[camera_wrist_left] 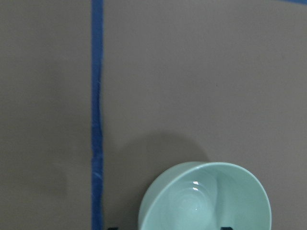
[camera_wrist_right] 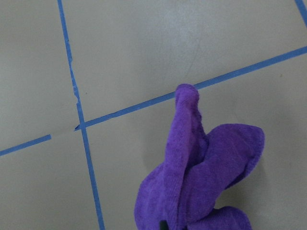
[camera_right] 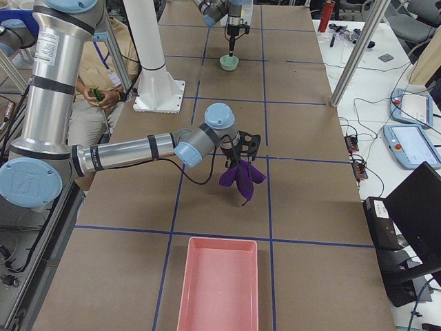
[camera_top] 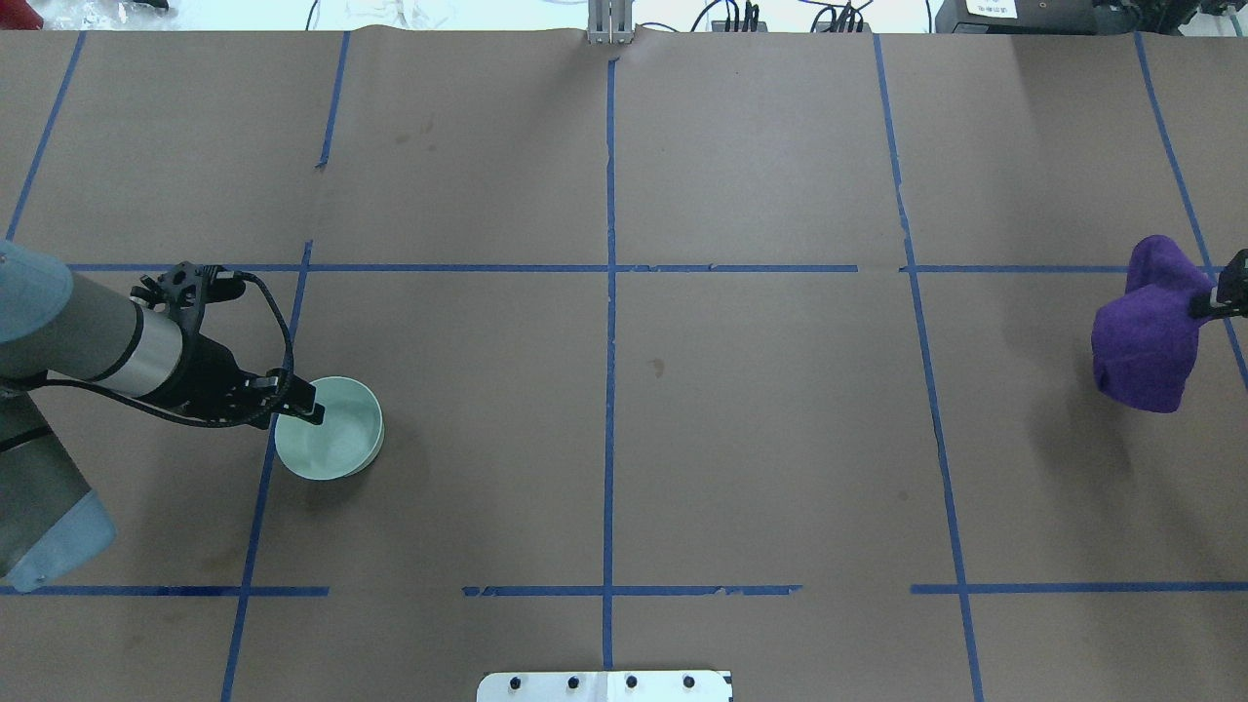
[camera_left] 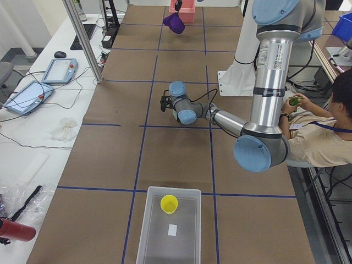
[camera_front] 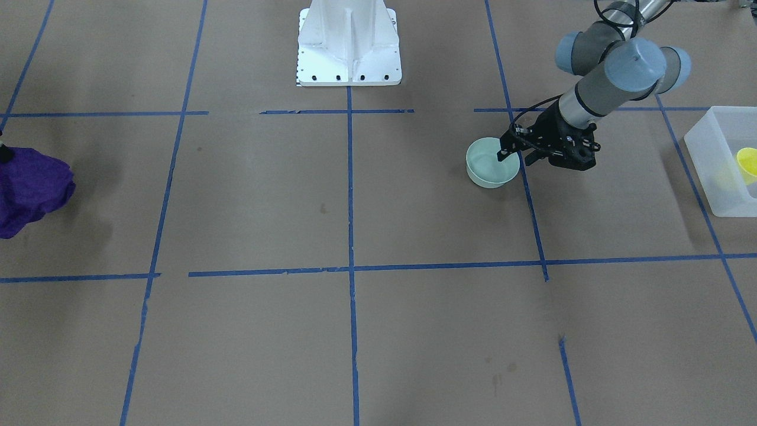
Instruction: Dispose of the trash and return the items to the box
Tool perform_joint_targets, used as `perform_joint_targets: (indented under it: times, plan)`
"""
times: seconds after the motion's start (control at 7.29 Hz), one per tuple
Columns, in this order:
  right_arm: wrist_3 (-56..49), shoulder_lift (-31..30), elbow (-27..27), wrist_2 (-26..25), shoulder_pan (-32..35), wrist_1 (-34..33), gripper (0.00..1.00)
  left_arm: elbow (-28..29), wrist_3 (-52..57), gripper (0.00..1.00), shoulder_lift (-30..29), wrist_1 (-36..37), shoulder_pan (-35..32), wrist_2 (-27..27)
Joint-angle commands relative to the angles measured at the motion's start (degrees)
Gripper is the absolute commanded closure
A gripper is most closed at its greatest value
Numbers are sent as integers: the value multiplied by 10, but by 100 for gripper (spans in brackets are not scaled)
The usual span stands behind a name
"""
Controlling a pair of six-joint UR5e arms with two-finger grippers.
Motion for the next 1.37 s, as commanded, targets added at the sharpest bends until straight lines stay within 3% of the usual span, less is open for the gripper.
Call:
perform_joint_targets:
  times: [0.0, 0.14, 0.27, 0.41, 0.69, 0.96, 1.23]
  plan:
    - [-15, -2, -5, 2, 48, -1, 100, 2, -7, 21, 15, 4, 29, 39]
    - [-19, -2, -5, 2, 61, -2, 100, 0, -7, 30, 14, 12, 33, 40]
    - [-39, -2, -5, 3, 88, -3, 100, 0, -8, 81, 14, 13, 33, 43]
    - [-82, -2, -12, 15, 130, -13, 100, 4, -8, 100, 14, 13, 33, 43]
    - [-266, -6, -14, 51, 239, -121, 100, 0, -8, 100, 12, 13, 32, 43]
    - [-472, -5, -28, 42, 335, -250, 100, -12, -3, 100, 11, 13, 22, 37]
    - [-667, 1, -121, -6, 370, -271, 100, -24, 3, 100, 11, 13, -36, 34]
